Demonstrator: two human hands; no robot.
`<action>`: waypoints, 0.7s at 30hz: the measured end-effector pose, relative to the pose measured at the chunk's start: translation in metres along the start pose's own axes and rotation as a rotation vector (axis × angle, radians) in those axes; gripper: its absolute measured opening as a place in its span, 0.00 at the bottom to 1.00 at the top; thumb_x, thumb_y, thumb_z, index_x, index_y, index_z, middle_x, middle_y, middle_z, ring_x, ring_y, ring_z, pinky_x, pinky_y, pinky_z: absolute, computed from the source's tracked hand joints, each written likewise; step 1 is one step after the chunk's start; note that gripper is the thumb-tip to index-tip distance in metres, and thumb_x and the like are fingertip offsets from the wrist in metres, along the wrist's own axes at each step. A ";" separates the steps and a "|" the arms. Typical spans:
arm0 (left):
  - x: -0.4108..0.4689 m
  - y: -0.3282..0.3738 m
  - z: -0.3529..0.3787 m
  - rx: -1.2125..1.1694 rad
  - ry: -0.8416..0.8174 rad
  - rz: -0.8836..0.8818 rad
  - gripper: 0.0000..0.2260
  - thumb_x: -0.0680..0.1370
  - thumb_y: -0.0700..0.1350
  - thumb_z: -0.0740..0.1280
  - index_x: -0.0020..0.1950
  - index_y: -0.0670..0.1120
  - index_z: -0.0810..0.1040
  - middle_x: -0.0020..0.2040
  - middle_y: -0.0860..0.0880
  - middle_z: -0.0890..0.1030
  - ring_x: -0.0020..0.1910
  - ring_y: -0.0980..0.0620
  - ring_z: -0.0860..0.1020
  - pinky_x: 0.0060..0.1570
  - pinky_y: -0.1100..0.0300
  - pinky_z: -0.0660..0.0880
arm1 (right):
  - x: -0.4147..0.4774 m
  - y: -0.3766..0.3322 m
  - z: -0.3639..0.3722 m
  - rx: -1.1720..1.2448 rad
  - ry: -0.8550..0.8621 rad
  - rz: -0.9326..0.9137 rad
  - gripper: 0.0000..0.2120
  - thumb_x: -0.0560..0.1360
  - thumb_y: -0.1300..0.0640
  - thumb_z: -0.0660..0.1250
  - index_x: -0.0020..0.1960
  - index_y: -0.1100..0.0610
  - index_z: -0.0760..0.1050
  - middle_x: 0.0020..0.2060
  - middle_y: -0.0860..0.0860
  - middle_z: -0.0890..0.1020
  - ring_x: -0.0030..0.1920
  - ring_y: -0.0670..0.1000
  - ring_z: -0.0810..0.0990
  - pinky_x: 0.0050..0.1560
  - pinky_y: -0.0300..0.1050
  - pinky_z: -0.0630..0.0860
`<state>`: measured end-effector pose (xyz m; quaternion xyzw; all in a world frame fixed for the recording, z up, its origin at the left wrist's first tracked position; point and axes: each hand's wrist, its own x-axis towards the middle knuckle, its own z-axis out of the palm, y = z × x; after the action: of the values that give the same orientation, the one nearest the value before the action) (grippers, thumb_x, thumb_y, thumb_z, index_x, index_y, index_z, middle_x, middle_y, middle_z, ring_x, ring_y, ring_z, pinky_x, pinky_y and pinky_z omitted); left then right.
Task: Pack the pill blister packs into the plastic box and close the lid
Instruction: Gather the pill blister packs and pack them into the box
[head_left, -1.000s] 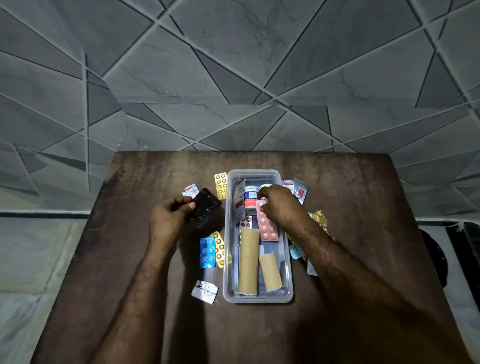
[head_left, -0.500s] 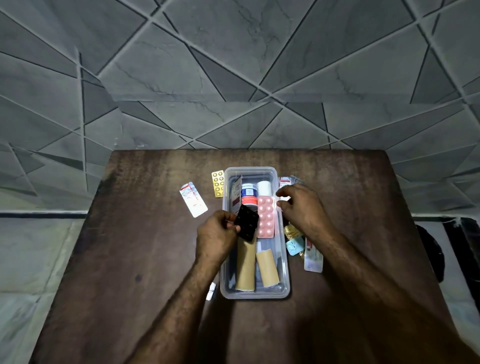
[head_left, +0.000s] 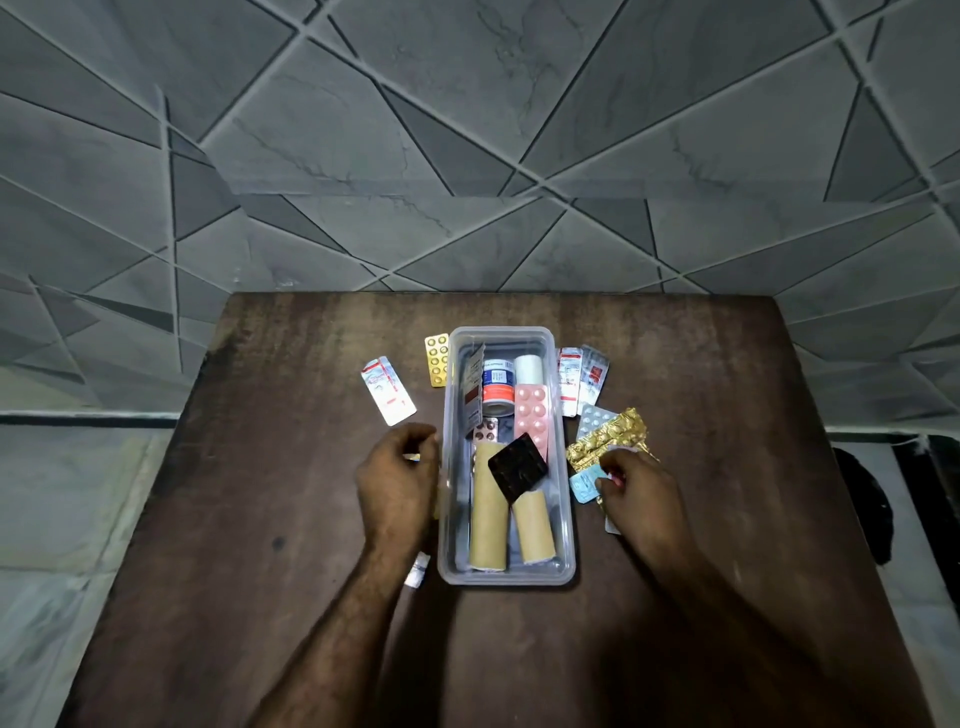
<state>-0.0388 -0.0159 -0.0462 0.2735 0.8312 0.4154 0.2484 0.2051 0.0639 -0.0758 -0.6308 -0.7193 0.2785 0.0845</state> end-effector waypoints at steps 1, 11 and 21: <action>0.003 -0.005 -0.004 -0.004 0.030 -0.033 0.03 0.75 0.48 0.70 0.42 0.55 0.80 0.39 0.54 0.83 0.40 0.51 0.83 0.43 0.58 0.78 | -0.003 0.003 0.002 -0.001 0.010 0.020 0.12 0.71 0.62 0.69 0.55 0.59 0.81 0.55 0.56 0.83 0.56 0.57 0.80 0.59 0.48 0.74; -0.008 -0.053 0.000 0.433 -0.135 -0.033 0.19 0.71 0.48 0.74 0.61 0.44 0.79 0.58 0.39 0.78 0.56 0.39 0.77 0.55 0.52 0.73 | -0.027 0.007 0.014 -0.081 0.101 0.221 0.21 0.70 0.49 0.73 0.60 0.54 0.76 0.56 0.58 0.76 0.58 0.63 0.76 0.61 0.56 0.73; -0.006 -0.053 0.005 0.389 -0.081 -0.077 0.16 0.71 0.43 0.74 0.57 0.44 0.78 0.56 0.39 0.78 0.53 0.40 0.78 0.53 0.53 0.74 | -0.029 0.007 0.018 -0.013 0.126 0.282 0.23 0.69 0.49 0.74 0.60 0.55 0.72 0.57 0.60 0.75 0.59 0.63 0.75 0.61 0.57 0.71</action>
<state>-0.0448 -0.0438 -0.0915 0.3006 0.8951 0.2256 0.2398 0.2080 0.0311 -0.0880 -0.7421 -0.6188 0.2430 0.0855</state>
